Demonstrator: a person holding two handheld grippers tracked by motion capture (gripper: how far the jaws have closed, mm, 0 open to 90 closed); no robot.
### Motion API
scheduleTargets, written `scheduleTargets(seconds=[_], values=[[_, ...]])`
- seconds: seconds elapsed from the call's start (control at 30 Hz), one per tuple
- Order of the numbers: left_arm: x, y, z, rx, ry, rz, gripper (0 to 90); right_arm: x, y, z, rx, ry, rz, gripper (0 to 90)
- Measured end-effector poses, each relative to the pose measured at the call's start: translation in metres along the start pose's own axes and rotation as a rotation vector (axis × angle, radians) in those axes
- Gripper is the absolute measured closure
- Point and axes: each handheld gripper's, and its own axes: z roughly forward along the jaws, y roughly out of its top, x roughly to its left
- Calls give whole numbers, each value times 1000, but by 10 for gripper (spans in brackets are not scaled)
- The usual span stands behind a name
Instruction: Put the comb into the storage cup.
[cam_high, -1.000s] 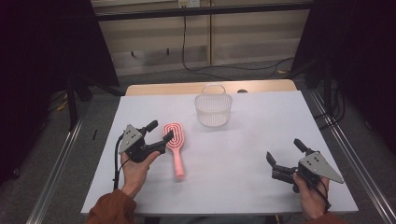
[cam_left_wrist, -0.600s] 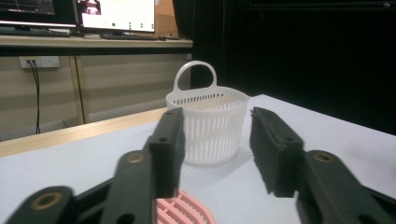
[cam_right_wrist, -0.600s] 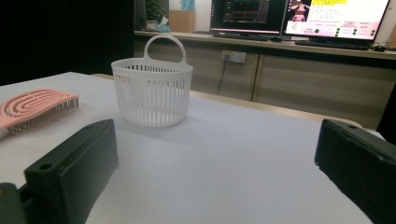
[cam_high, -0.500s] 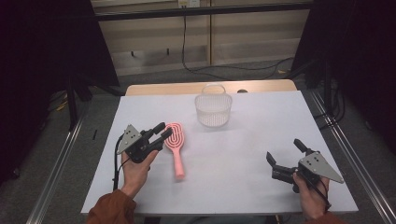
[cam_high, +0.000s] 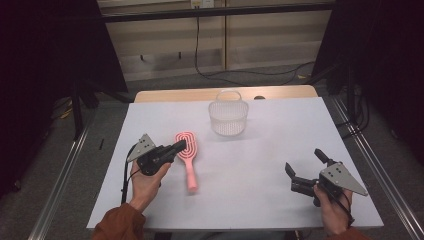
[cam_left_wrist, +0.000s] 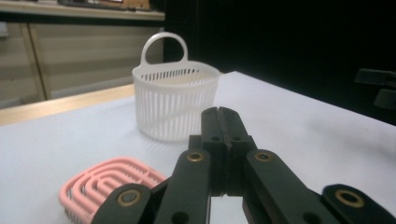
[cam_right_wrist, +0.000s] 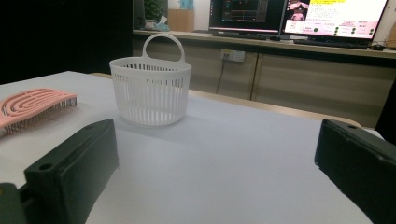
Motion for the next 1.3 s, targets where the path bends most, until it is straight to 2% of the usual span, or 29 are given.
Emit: scheduleTargets(seconds=[0.07, 0.1, 0.13, 0.17, 0.23, 0.3, 0.37, 0.4, 0.5, 0.57, 0.6, 0.63, 0.83, 0.97, 1.0, 1.03, 1.07, 1.17, 1.3], values=[[-1, 1, 0, 30, 1, -12, 900, 0, 0, 0, 1, 2, 0, 0], [-1, 1, 0, 30, 1, -12, 900, 0, 0, 0, 1, 2, 0, 0], [-1, 1, 0, 42, -6, -14, 900, 0, 0, 0, 0, 6, 0, 0], [-1, 1, 0, 78, -24, -32, 900, 0, 0, 0, 1, 9, 0, 0], [-1, 1, 1, 94, -29, -35, 900, 1, 0, 0, 3, 8, -1, 0], [-3, 1, 3, 143, -52, -61, 900, 1, 0, 1, 2, 11, 1, 0], [-4, 1, 3, 149, -55, -65, 900, 1, 0, 1, 3, 11, 0, 0], [-4, 2, 4, 172, -72, -73, 900, 1, 0, 1, 3, 11, 1, 0], [-5, 3, 4, 201, -79, -71, 900, 1, 0, 1, 4, 12, 2, 0], [-7, 3, 6, 241, -93, -51, 900, 1, -1, 1, 9, 16, 1, 0], [-11, 4, 9, 279, -108, -35, 900, 1, -1, 1, 11, 18, 0, 0], [-11, 4, 9, 279, -108, -35, 900, 1, -1, 1, 12, 20, -3, 0], [-16, 2, 16, 358, -135, -18, 900, 2, -1, 1, 11, 27, -4, 0], [-17, 1, 20, 401, -113, -33, 900, 2, -1, 1, 13, 28, -6, 0], [-17, 1, 23, 428, -107, -43, 900, 1, -1, 1, 13, 30, -7, 0], [-18, 1, 26, 457, -83, -52, 900, 1, -1, 2, 13, 30, -9, 0], [-19, 0, 29, 487, -90, -72, 900, 2, -1, 2, 15, 29, -7, 0], [-22, 0, 35, 514, -97, -66, 900, 2, -1, 2, 17, 31, -8, 0], [-24, -2, 36, 524, -92, -64, 900, 2, -1, 2, 19, 33, -4, 0]])
